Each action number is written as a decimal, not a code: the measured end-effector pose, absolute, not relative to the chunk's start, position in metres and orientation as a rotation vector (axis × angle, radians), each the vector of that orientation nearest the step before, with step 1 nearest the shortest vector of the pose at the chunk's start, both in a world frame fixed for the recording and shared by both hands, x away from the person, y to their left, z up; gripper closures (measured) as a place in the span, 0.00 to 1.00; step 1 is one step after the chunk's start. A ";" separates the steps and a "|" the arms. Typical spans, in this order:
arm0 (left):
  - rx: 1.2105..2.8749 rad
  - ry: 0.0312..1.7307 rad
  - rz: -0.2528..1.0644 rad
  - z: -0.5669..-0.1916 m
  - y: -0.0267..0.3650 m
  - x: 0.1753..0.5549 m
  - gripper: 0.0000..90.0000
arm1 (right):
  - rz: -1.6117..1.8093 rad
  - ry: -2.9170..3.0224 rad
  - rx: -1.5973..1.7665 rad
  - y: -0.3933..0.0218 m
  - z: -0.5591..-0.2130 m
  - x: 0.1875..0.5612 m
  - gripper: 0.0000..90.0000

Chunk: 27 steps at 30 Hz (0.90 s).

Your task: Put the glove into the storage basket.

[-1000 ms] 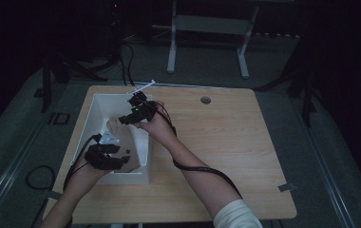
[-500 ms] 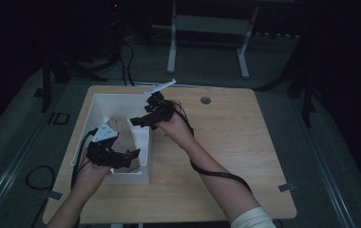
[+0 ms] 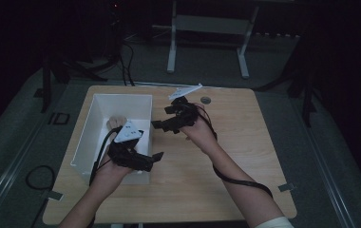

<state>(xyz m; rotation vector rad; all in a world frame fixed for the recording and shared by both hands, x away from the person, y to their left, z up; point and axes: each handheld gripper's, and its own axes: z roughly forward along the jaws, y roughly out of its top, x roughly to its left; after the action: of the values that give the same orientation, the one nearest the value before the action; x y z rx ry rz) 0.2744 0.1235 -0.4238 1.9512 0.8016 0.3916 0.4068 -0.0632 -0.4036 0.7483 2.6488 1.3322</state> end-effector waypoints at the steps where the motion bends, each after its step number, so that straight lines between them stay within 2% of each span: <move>1: 1.956 0.793 0.378 -0.423 0.120 0.274 0.03 | 1.333 2.643 0.752 -0.067 -0.403 0.406 0.20; 11: 1.984 0.723 0.321 -0.425 0.085 0.273 0.03 | 1.314 2.629 0.773 -0.101 -0.413 0.402 0.19; 27: 2.046 0.662 0.219 -0.465 0.042 0.273 0.03 | 1.261 2.641 0.765 -0.150 -0.458 0.393 0.18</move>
<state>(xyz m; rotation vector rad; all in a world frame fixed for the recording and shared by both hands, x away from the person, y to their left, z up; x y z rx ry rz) 0.2729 0.0416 -0.4651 2.0456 0.6620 0.2192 0.3932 -0.1497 -0.4577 0.7647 2.6408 1.2612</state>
